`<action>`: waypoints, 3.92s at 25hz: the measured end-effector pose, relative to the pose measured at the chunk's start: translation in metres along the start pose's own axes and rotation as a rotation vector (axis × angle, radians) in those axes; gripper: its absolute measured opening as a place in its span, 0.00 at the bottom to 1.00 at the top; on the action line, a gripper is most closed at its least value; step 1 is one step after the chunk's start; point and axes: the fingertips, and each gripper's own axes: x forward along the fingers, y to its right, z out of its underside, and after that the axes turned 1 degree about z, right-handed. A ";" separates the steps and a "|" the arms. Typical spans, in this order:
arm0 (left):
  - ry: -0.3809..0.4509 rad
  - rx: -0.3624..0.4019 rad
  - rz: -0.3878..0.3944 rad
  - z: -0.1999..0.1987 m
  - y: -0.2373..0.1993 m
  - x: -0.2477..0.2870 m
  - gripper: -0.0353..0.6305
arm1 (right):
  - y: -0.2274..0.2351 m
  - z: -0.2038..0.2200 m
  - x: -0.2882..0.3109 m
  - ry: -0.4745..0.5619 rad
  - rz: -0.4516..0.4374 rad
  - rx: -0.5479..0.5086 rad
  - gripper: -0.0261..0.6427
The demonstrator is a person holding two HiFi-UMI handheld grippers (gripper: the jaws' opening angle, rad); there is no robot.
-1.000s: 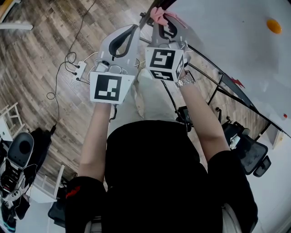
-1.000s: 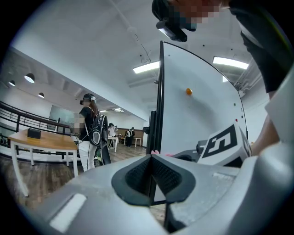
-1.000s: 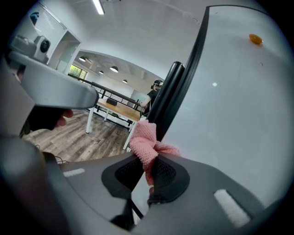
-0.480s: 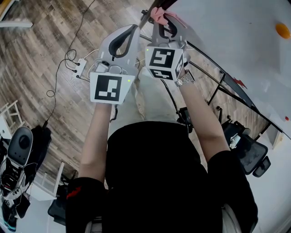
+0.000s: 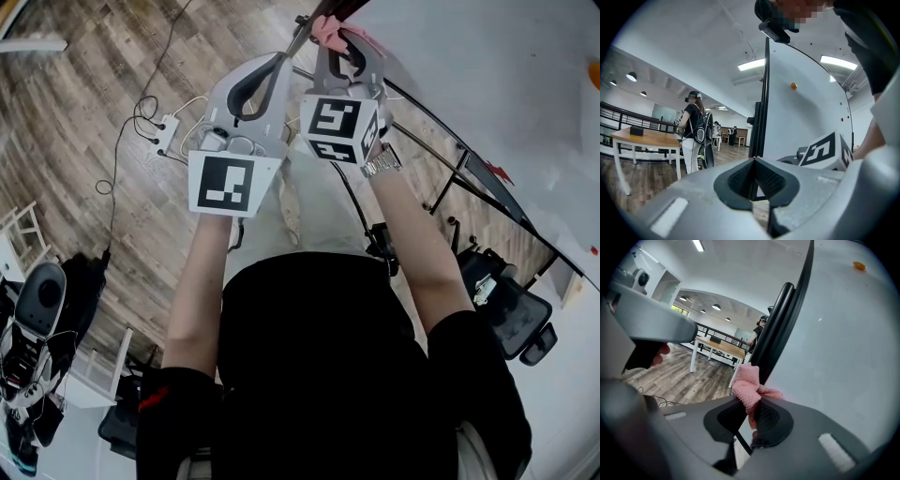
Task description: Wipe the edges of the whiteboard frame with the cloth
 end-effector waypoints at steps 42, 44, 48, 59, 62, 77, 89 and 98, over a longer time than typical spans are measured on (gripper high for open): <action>-0.078 -0.076 -0.059 0.055 -0.004 -0.008 0.06 | -0.031 0.071 0.029 -0.126 -0.053 0.022 0.08; -0.078 -0.077 -0.061 0.056 -0.005 -0.006 0.06 | -0.032 0.073 0.030 -0.128 -0.054 0.019 0.08; -0.077 -0.077 -0.061 0.059 -0.004 -0.006 0.06 | -0.033 0.076 0.031 -0.131 -0.052 0.018 0.08; -0.094 -0.091 -0.072 0.070 -0.005 -0.008 0.06 | -0.036 0.085 0.036 -0.144 -0.055 0.018 0.08; -0.095 -0.092 -0.070 0.070 -0.003 -0.008 0.06 | -0.037 0.086 0.036 -0.147 -0.059 0.017 0.08; -0.095 -0.083 -0.072 0.070 -0.003 -0.012 0.06 | -0.044 0.105 0.028 -0.209 -0.076 0.083 0.08; -0.083 -0.033 -0.050 0.046 0.001 -0.032 0.06 | -0.041 0.071 -0.005 -0.161 -0.059 0.112 0.08; -0.078 0.017 -0.032 0.027 0.000 -0.037 0.06 | -0.027 0.032 -0.026 -0.075 -0.051 0.139 0.08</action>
